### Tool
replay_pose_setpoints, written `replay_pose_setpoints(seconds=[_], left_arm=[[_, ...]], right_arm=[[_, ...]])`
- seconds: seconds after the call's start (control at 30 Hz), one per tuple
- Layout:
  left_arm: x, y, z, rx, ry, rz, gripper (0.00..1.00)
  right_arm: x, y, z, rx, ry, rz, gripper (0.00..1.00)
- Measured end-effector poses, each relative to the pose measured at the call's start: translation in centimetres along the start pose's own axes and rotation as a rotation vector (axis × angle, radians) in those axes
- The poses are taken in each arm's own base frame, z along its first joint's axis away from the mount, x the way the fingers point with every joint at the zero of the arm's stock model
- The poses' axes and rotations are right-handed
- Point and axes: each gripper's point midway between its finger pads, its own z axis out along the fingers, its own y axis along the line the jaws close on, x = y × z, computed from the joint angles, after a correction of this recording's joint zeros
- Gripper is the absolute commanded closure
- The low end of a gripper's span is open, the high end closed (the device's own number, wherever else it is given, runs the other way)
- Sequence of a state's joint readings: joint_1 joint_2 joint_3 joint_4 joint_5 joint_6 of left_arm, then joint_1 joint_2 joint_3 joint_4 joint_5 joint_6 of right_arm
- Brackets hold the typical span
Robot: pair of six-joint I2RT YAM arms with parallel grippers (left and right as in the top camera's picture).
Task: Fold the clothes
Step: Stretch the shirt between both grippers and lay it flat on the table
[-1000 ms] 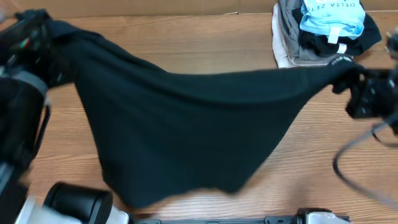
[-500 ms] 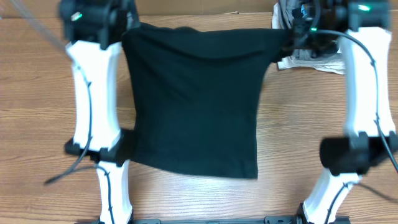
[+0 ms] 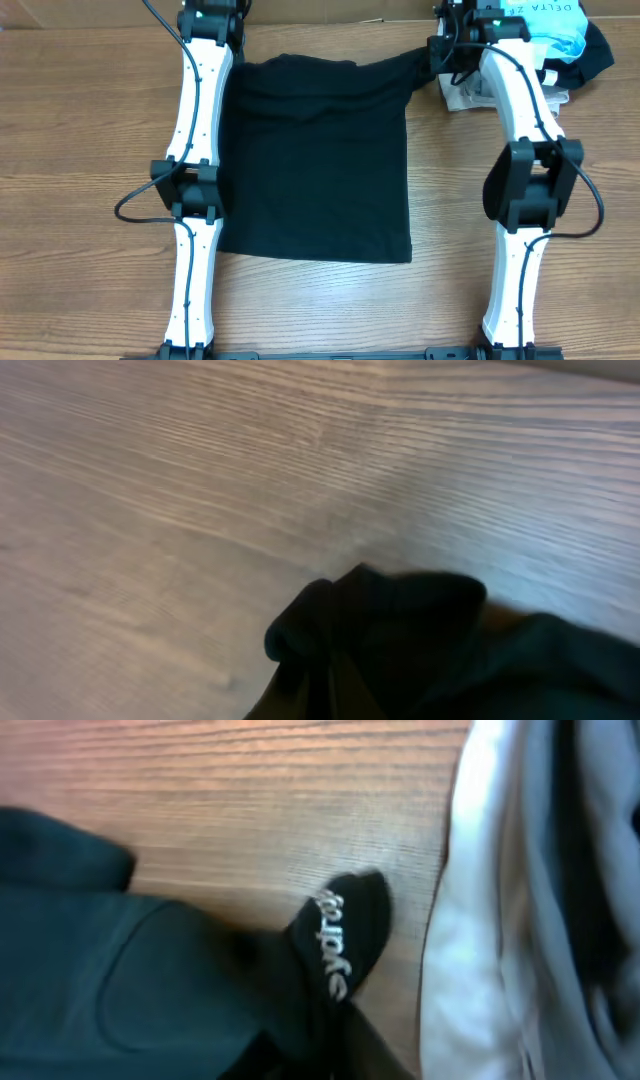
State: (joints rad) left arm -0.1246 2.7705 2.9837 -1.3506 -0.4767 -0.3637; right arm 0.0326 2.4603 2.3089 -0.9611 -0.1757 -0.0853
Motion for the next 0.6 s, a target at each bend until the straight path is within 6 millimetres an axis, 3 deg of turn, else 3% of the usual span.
replay_pose_setpoints(seconds=[0.07, 0.13, 0.27, 0.37, 0.47, 0.53, 0.6], left_arm=[[-0.1, -0.3, 1.6, 0.000, -0.011, -0.015, 0.92], [-0.9, -0.5, 2.3, 0.008, -0.042, -0.037, 0.85], [-3.6, -0.4, 2.2, 0.030, -0.136, -0.088, 0.56], [-4.4, -0.1, 1.3, 0.036, -0.163, -0.082, 0.29], [-5.0, 0.5, -0.4, 0.040, -0.179, -0.074, 0.09], [-5.7, 1.2, -2.4, 0.053, -0.192, -0.075, 0.00], [-6.4, 1.8, -5.1, 0.090, -0.207, -0.084, 0.00]], right_arm=[[-0.2, -0.1, 0.9, -0.006, -0.012, 0.010, 0.47], [-0.7, 0.1, 1.2, -0.020, -0.034, 0.004, 0.30], [-1.6, 1.2, 0.7, -0.080, -0.061, 0.014, 0.03], [-1.4, 2.3, -0.7, -0.129, -0.030, 0.032, 0.00], [-1.6, 3.6, -3.5, -0.165, 0.002, 0.045, 0.00], [-1.1, 4.3, -5.8, -0.179, 0.041, 0.058, 0.00], [0.1, 5.1, -7.9, -0.187, 0.098, 0.074, 0.00]])
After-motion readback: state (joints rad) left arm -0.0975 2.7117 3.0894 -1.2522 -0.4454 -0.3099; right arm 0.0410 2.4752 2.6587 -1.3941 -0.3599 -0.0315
